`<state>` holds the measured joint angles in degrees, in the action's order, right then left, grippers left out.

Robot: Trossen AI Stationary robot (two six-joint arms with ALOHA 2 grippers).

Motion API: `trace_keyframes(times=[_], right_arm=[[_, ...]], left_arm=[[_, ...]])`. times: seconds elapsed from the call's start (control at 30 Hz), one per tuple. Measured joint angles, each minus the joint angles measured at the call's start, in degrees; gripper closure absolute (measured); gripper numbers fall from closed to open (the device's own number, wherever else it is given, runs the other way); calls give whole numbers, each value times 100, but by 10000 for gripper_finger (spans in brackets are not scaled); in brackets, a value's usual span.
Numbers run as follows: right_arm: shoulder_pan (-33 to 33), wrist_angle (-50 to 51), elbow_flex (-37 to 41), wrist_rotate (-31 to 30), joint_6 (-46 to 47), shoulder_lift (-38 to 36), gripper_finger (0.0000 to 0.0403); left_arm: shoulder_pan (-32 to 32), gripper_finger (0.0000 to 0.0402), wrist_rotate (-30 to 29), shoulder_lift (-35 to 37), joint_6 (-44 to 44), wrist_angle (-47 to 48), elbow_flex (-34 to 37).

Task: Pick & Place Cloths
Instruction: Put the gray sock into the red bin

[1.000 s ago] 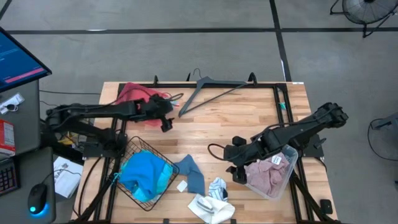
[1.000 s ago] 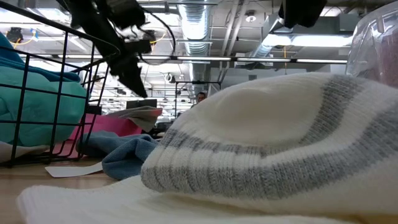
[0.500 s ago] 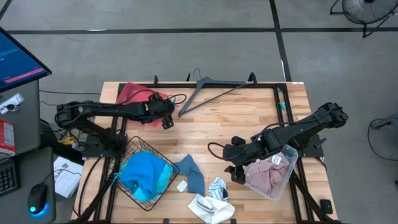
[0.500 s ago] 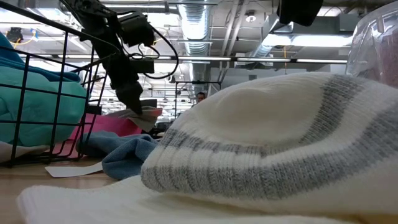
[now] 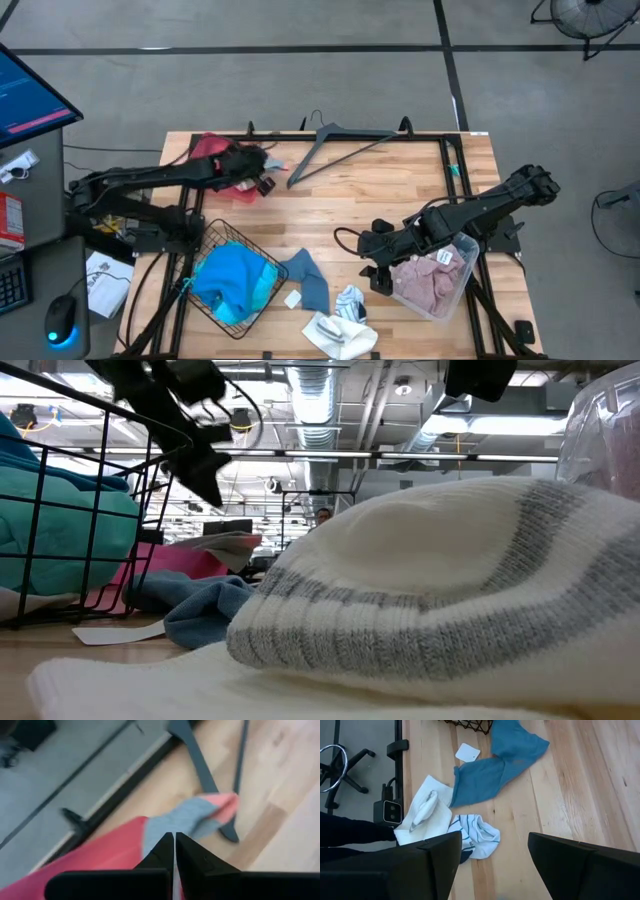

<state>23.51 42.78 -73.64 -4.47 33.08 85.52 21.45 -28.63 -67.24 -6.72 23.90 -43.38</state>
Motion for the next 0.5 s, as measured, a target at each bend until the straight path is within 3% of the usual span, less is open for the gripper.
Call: trace_keyframes(times=[0.23, 0.5], right_arm=[[-13, 2, -1, -6, -34, -2, 178], [-130, -15, 1, -7, -50, -2, 178]], left_arm=[[67, 401, -653, 1372, -273, 978, 0], [342, 401, -554, 1722, -576, 1939, 2]])
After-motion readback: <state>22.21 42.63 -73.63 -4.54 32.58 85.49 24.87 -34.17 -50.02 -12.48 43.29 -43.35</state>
